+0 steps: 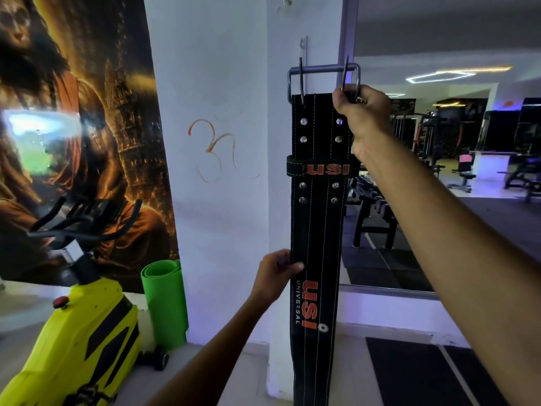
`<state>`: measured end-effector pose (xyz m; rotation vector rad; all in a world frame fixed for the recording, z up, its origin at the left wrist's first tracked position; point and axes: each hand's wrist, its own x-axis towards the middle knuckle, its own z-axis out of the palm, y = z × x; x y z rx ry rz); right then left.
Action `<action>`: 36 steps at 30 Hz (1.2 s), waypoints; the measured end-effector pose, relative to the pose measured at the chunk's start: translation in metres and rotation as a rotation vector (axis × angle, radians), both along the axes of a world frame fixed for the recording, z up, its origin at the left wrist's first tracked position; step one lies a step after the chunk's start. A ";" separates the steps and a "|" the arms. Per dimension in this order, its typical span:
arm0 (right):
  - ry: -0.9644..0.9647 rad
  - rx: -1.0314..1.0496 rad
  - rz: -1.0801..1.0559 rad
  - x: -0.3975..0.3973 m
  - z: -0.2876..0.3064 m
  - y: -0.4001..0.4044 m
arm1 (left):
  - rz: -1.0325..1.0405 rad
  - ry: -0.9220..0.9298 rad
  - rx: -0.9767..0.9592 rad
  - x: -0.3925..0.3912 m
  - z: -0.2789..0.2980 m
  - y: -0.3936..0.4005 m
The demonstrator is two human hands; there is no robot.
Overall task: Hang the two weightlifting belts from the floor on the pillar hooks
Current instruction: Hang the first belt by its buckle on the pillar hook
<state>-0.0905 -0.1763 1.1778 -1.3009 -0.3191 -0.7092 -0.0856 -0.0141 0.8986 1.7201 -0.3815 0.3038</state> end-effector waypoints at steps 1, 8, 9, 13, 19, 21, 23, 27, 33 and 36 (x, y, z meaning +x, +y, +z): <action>-0.001 0.008 0.007 -0.001 0.000 -0.002 | 0.007 0.012 0.055 0.000 -0.017 0.001; 0.029 0.020 -0.002 0.002 -0.010 -0.008 | -0.048 0.001 0.184 -0.007 -0.017 0.000; 0.024 0.022 -0.014 0.002 -0.011 -0.009 | -0.012 -0.053 0.178 -0.006 -0.006 0.000; 0.022 0.028 -0.013 0.003 -0.016 -0.009 | 0.083 -0.234 -0.012 -0.005 0.063 0.001; 0.012 0.045 -0.016 -0.001 -0.026 -0.002 | 0.219 -0.567 -0.070 -0.011 0.176 -0.003; -0.014 0.042 -0.014 -0.001 -0.030 0.002 | 0.218 -0.581 -0.118 -0.010 0.204 -0.004; -0.048 0.030 -0.002 -0.001 -0.034 0.005 | 0.220 -0.583 -0.079 -0.007 0.223 -0.003; -0.134 -0.057 0.005 -0.004 -0.037 0.002 | 0.223 -0.565 -0.041 0.000 0.235 0.001; -0.124 -0.179 -0.028 0.004 -0.042 -0.004 | 0.176 -0.482 -0.018 0.008 0.232 0.003; -0.139 -0.210 -0.033 0.006 -0.048 -0.005 | 0.167 -0.457 -0.032 0.010 0.229 0.003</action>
